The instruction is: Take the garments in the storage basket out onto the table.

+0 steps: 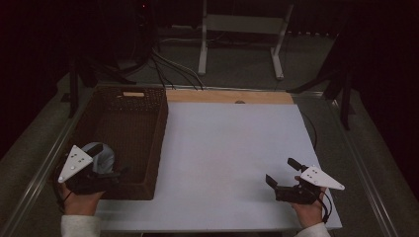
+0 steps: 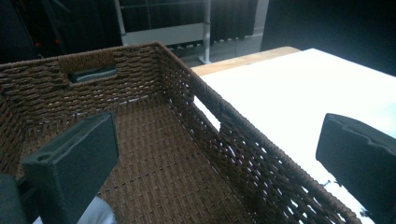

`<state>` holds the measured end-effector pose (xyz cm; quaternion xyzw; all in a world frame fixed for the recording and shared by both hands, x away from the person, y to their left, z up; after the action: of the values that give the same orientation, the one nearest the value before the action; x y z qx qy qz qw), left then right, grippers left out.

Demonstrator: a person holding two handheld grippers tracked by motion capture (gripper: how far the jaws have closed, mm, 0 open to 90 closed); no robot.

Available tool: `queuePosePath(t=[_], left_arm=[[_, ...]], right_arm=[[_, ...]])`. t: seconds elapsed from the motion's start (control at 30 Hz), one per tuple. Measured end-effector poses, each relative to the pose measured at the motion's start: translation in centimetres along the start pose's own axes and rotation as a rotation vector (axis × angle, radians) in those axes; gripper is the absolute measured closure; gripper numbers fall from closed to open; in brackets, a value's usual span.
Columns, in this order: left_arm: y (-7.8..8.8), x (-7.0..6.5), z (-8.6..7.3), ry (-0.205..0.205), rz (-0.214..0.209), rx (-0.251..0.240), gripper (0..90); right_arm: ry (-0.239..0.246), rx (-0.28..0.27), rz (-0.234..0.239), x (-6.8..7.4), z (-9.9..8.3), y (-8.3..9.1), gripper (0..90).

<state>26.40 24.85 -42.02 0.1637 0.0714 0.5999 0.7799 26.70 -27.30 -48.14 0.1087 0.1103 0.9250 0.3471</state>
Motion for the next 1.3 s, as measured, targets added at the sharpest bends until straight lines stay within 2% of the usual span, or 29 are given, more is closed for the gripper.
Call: queuePosePath(t=[0.3, 0.53, 1.3], left_arm=[[-0.2, 0.5, 0.1, -0.01, 0.002, 0.021, 0.3], [-0.2, 1.0, 0.2, -0.035, 0.006, 0.043, 0.3], [-0.5, 3.2, 1.0, -0.08, 0.034, 0.091, 0.3]], right_arm=[[-0.003, -0.003, -0.003, 0.0, 0.0, 0.1, 0.0], [-0.003, -0.004, -0.002, 0.0, 0.0, 0.1, 0.0], [-0.003, -0.005, -0.001, 0.0, 0.0, 0.1, 0.0]])
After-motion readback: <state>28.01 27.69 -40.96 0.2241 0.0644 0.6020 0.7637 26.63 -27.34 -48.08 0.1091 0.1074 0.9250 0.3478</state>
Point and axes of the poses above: each handheld gripper's, and its own axes: y roughly backward along the jaws, z roughly out of its top, x roughly to its left, the point moved 4 cm from there along -y, roughly forward along the jaws, and after that the axes turned 14 degrees about z, right-handed, at the moved point
